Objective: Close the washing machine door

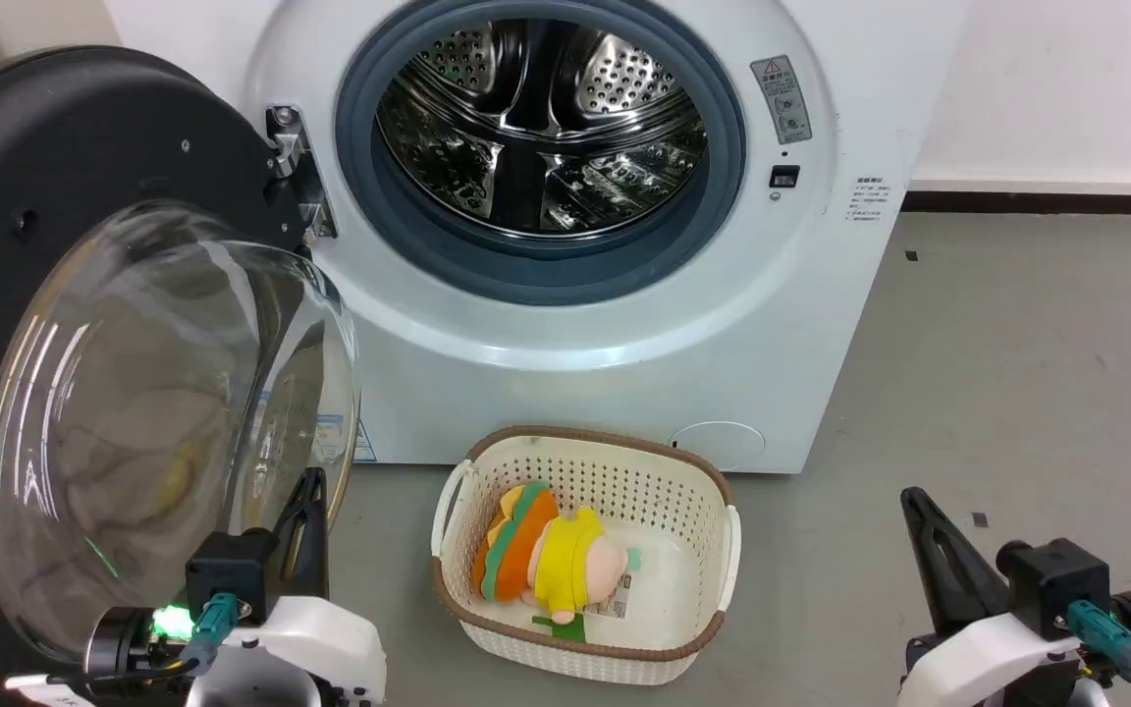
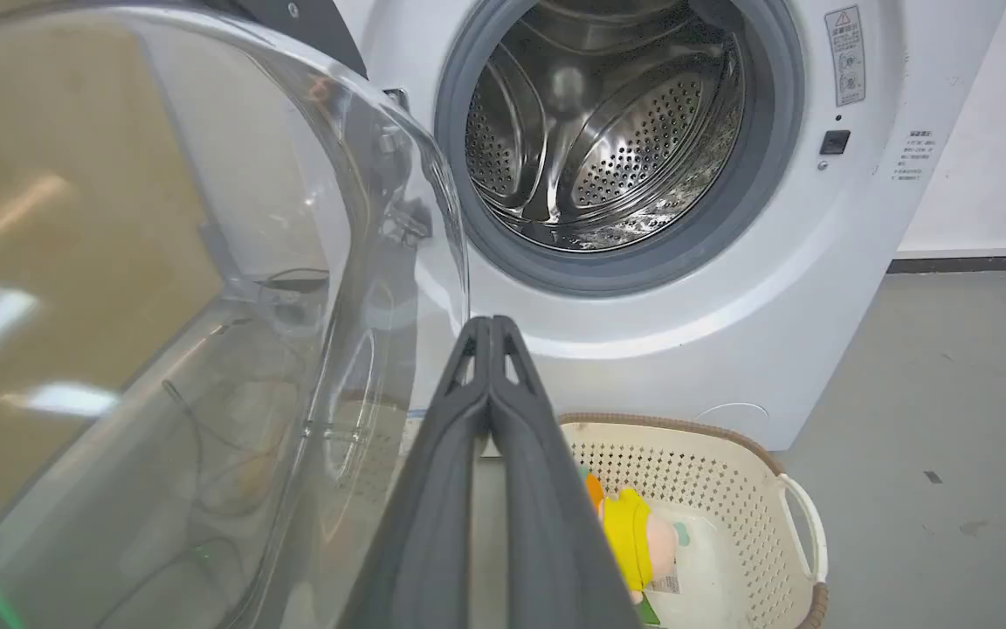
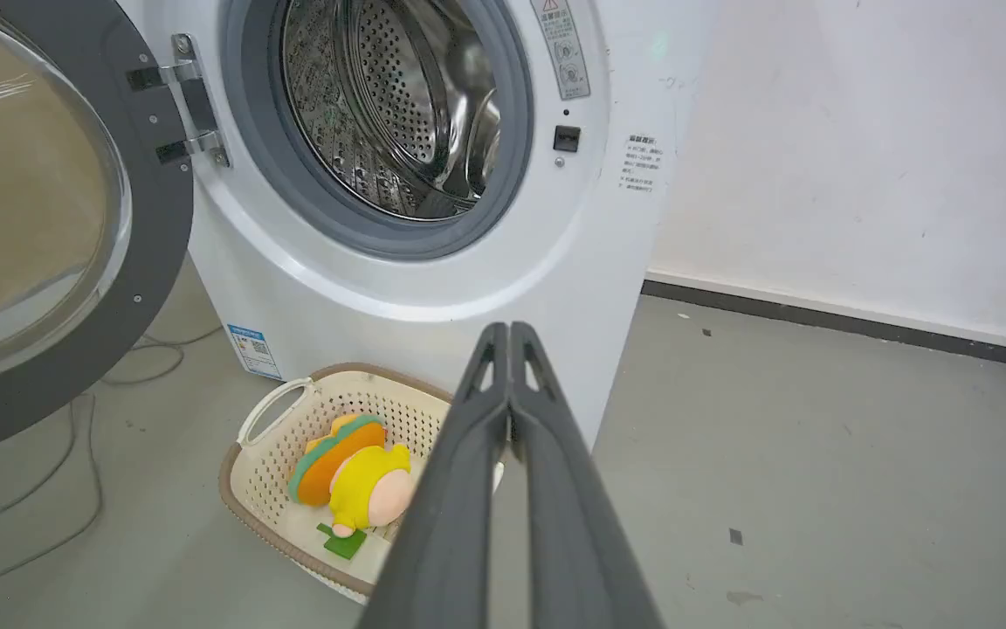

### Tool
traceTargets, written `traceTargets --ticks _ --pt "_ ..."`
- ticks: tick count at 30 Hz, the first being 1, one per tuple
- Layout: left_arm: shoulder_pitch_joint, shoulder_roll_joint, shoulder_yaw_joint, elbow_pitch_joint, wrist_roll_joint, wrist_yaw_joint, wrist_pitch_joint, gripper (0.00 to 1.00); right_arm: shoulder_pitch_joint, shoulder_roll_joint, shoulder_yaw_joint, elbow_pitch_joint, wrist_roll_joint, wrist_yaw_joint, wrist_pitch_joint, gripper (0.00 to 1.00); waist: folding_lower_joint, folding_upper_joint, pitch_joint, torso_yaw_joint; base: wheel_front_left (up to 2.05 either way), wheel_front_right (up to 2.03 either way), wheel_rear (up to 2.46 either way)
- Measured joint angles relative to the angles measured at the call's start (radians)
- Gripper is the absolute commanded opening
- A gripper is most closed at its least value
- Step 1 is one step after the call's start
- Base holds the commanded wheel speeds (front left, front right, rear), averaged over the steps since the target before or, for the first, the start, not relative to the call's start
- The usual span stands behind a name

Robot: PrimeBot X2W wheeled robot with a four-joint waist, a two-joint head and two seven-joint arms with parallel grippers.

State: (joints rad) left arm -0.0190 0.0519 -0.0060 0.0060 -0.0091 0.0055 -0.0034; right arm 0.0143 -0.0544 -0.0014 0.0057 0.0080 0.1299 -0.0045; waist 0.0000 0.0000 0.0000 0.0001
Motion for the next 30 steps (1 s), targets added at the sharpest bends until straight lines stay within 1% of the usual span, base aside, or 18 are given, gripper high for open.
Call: traceTargets --ticks 30 --pt "0.001 -0.001 0.004 -0.002 0.006 -0.001 0.003 0.00 0.000 0.000 0.001 -0.001 0.000 0.000 0.004 0.00 -0.0001 0.0000 0.000 0.000 0.00 0.00 0.00"
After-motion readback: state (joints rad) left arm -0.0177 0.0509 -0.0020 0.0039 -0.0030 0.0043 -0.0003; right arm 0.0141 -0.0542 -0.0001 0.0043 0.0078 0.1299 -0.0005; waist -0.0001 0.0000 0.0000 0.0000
